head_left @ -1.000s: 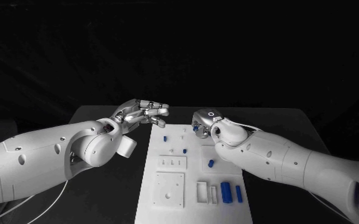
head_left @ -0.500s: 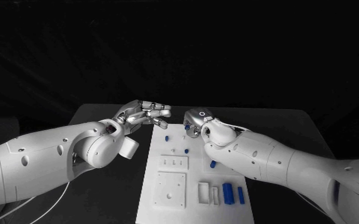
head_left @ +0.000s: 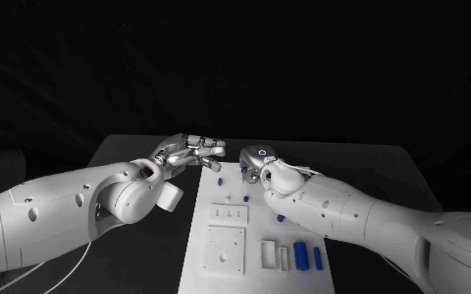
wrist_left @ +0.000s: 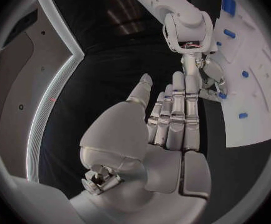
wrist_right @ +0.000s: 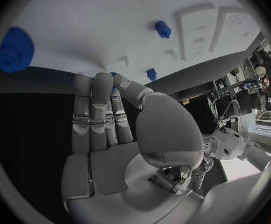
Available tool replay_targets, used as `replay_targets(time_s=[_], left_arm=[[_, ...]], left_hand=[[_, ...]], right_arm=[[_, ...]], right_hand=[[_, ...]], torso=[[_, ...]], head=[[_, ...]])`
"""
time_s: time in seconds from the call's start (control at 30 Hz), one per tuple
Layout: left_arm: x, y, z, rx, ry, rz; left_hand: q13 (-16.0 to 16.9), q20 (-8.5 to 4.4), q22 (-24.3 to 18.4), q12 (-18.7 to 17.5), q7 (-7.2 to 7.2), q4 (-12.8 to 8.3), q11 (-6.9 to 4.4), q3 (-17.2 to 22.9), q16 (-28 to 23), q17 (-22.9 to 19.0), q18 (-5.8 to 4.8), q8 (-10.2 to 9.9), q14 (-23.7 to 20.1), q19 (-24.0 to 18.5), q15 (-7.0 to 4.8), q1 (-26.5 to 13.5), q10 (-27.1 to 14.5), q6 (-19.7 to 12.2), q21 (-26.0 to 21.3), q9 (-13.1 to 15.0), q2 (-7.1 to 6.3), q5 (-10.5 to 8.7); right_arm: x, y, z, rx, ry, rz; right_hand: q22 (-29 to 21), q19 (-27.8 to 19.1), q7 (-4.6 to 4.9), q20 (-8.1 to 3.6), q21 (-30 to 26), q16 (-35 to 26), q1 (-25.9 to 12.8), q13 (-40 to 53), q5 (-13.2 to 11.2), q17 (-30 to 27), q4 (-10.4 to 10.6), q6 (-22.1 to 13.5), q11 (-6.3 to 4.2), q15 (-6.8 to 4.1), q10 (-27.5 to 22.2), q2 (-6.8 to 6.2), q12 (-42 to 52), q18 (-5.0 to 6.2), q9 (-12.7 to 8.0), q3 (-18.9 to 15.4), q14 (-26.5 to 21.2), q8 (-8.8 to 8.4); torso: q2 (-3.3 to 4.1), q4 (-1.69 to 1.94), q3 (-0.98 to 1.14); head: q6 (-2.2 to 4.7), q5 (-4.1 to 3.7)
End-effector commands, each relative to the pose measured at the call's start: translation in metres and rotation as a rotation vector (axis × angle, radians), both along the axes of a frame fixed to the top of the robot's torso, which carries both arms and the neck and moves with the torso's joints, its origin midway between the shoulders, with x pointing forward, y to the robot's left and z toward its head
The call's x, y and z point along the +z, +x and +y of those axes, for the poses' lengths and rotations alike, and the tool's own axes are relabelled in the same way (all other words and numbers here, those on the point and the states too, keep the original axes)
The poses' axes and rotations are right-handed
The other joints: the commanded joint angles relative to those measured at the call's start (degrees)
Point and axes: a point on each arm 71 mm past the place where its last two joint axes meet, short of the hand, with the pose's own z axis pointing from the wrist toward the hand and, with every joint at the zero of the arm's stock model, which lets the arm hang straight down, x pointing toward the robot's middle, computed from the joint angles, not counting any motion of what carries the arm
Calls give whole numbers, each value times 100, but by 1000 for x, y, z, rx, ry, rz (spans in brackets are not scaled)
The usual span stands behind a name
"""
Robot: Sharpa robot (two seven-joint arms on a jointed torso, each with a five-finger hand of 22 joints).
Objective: Assemble the parts on the task board
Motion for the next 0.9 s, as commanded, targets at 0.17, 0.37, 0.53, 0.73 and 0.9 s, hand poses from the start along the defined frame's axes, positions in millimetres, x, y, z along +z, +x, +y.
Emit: replay_targets(time_s=[0.17, 0.37, 0.53, 0.73, 0.9], left_arm=[[2, -1, -2, -8, -2, -7], [1, 0, -2, -6, -1, -8], [1, -1, -3, -9, -2, -7], [1, -1, -3, -10, -2, -6], [1, -1, -3, -9, -1, -6]], left_hand=[[8, -5, -3, -14, -3, -29, 4, -6, -20, 1, 58, 4, -48, -38, 10, -9, 3, 30, 23, 8, 6, -21], [8, -5, -3, -14, -3, -29, 4, -6, -20, 1, 58, 4, -48, -38, 10, -9, 3, 30, 23, 8, 6, -21], [8, -3, -11, -15, -3, -38, 6, -15, -24, 0, 60, 3, -42, -38, 10, -19, -5, 27, 31, 8, 7, -21], [8, -3, -11, -15, -3, -38, 6, -15, -24, 0, 60, 3, -42, -38, 10, -19, -5, 27, 31, 8, 7, -21], [9, -3, -18, -14, -2, -39, 6, -19, -26, 0, 62, 4, -39, -36, 10, -26, -4, 26, 34, 8, 13, -21]], right_arm=[[0, 1, -5, -13, -15, -21], [-2, 2, -7, -19, -19, -20], [-4, 1, -5, -21, -20, -17], [-8, 1, -5, -26, -22, -6], [-10, 2, -7, -29, -13, 7]], right_hand=[[61, 41, 15, 7, -64, 14, 4, 9, 21, -8, 0, -36, 2, -15, -39, -43, 32, 54, 4, 21, 4, 18], [117, 59, 16, 7, -115, 16, 1, 10, 20, -9, 0, -38, 3, -15, -41, -53, 32, 53, 3, 24, 2, 17], [151, 71, 18, 8, -179, 13, -3, 8, 19, -12, 9, -50, 6, -13, -54, -59, 31, 53, 1, 19, 0, 16], [183, 88, 18, 8, -255, 5, -12, 8, 16, -15, 19, -54, 7, -12, -66, -68, 31, 51, 0, -2, 1, 19], [157, 71, 58, 34, -404, -15, -92, 2, 7, -24, 54, -228, 66, 35, -275, -145, 27, 53, -29, -47, -7, 2]], torso=[[45, 27, -34], [57, 21, -41], [58, 44, -41], [69, 54, -50], [73, 37, -50]], head=[[-11, -18], [4, -26], [-8, -22], [-12, -18], [-14, -1]])
